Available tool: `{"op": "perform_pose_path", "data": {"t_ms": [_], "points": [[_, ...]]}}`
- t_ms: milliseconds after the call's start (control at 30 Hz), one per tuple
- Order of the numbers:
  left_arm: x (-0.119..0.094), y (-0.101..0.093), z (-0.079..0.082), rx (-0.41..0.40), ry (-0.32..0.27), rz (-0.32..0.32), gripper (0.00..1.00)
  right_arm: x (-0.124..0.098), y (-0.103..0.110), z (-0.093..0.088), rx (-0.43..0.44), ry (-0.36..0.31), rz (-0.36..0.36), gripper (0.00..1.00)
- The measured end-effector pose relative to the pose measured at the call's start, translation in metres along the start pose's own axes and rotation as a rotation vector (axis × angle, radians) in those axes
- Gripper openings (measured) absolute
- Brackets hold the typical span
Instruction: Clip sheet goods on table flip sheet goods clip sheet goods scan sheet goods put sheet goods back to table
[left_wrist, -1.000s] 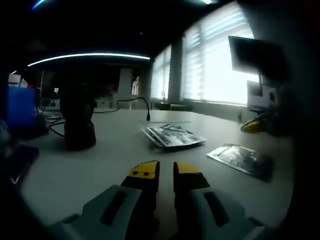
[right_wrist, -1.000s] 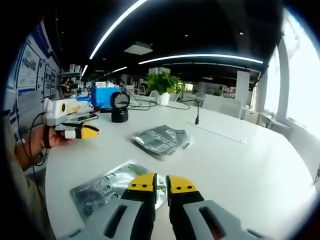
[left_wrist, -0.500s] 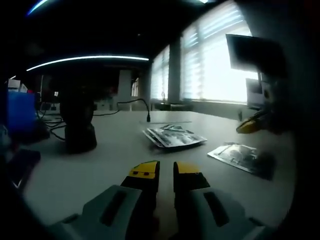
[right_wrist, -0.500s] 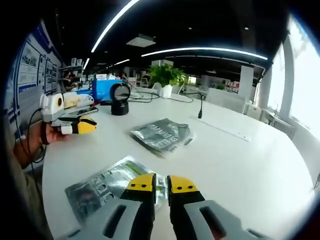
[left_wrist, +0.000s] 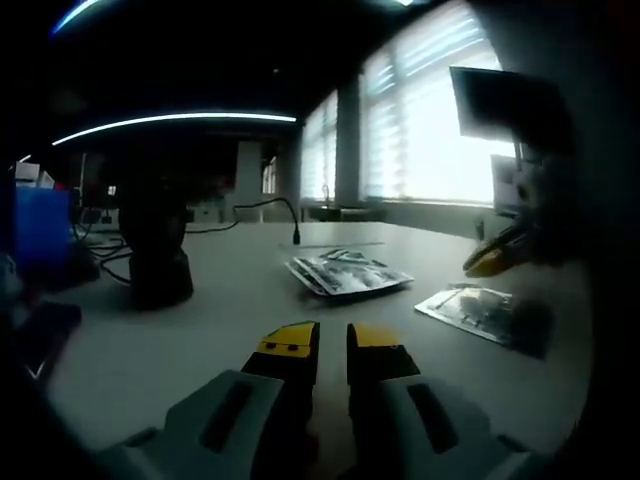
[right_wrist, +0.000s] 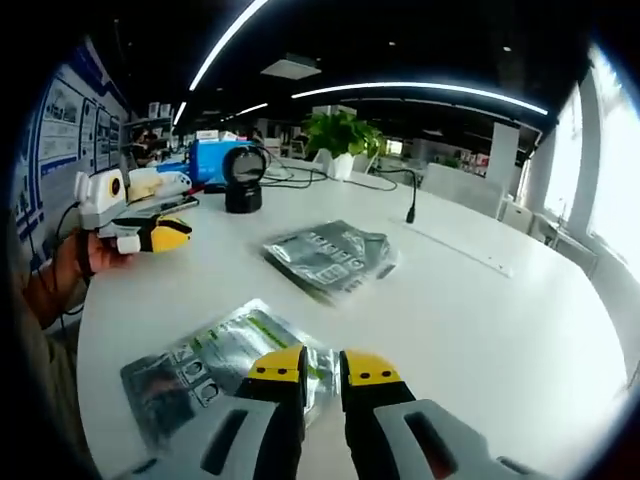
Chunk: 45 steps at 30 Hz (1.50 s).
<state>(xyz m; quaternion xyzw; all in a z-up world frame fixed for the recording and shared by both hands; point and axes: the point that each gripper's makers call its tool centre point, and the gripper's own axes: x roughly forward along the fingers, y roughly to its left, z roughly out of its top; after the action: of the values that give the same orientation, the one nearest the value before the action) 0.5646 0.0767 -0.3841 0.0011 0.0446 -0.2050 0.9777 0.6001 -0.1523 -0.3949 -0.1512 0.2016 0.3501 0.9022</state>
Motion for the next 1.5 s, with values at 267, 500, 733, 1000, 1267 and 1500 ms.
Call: {"op": "perform_pose_path", "data": {"t_ms": [267, 500, 733, 1000, 1267, 1500], "points": [[0.0, 0.0, 0.0, 0.003, 0.0, 0.001, 0.04, 0.007, -0.002, -0.007, 0.027, 0.059, 0.036, 0.14], [0.0, 0.0, 0.001, 0.003, -0.006, 0.003, 0.04, 0.011, -0.002, -0.014, 0.1, 0.088, 0.069, 0.17], [-0.001, 0.001, 0.001, 0.003, -0.009, 0.004, 0.04, 0.012, -0.001, -0.013, 0.144, 0.083, 0.1, 0.19], [0.0, 0.002, 0.001, 0.005, -0.006, 0.008, 0.04, 0.016, -0.002, -0.024, 0.089, 0.124, 0.076, 0.23], [0.0, 0.002, 0.0, 0.023, 0.0, 0.017, 0.04, 0.016, -0.005, -0.024, 0.066, 0.102, 0.053, 0.25], [0.0, 0.003, 0.0, 0.034, 0.0, 0.023, 0.04, 0.016, 0.003, -0.023, 0.045, 0.102, 0.076, 0.17]]}}
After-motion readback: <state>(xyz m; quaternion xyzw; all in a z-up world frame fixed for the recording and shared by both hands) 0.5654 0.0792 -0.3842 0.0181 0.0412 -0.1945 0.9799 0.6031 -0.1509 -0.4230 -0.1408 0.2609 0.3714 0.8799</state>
